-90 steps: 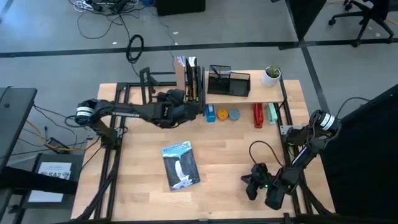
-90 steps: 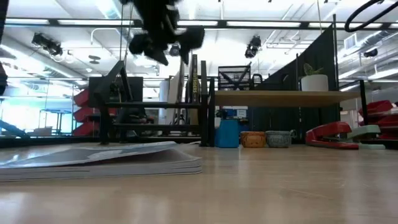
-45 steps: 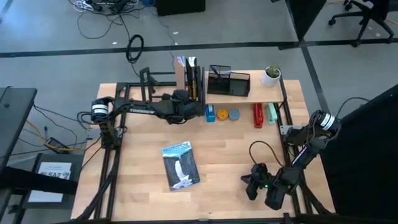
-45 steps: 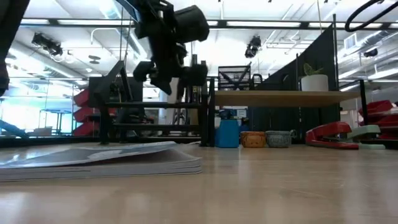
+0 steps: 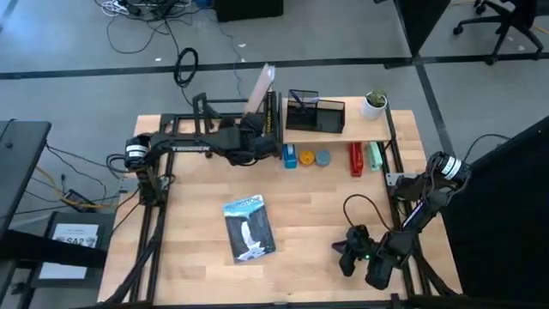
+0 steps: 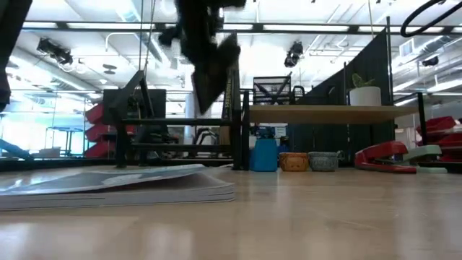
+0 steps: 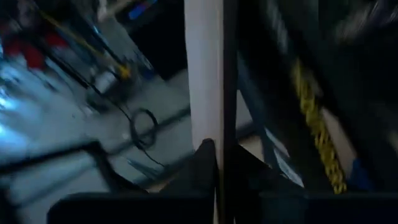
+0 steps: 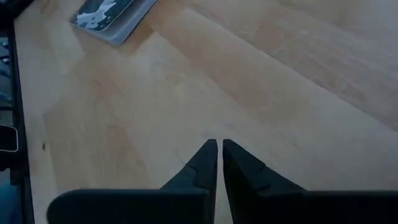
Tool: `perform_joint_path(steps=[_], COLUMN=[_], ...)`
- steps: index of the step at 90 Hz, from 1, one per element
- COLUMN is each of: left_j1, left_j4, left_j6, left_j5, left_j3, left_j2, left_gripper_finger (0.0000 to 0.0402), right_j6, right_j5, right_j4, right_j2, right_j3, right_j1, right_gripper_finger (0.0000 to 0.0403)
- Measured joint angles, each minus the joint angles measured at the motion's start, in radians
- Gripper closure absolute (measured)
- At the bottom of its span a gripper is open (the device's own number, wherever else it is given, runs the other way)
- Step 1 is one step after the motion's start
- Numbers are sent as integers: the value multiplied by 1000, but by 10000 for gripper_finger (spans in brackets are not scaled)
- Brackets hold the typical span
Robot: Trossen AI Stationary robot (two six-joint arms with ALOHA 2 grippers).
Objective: Stock shelves
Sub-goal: Remove the brown book from the book shelf
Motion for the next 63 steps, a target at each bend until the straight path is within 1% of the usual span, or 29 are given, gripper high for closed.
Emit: perform_joint_path(steps=[11,17,22,28,35,43,49,55,63], left_j1=[-59,-107,-155,-216,-305,-439,-547,-661,-810], left_j4=[-158,-213,-266,-328,-382,-405,-379,-344,-225], left_j6=[18,-3,-26,-84,-188,-310,-419,-565,-774], left_j5=[-40,-39,-16,47,145,211,231,242,233], left_j3=[182,255,297,316,306,278,234,175,69], left_j2=[0,-4,-10,-17,-31,-38,-39,-39,-39], left_gripper_finger=[400,400,400,400,401,401,401,401,401], right_j6=[0,0,0,0,0,4,14,16,16], right_j5=[-9,-15,-16,-16,-17,-17,-17,-15,-7], right_j4=[-1,-2,-4,-7,-12,-20,-27,-29,-30], right_j2=[0,0,0,0,0,0,0,0,0], right_j3=[0,0,0,0,0,0,0,0,0], right_j1=[0,2,8,17,30,44,51,56,56], right_gripper_finger=[403,403,403,403,403,403,403,403,403])
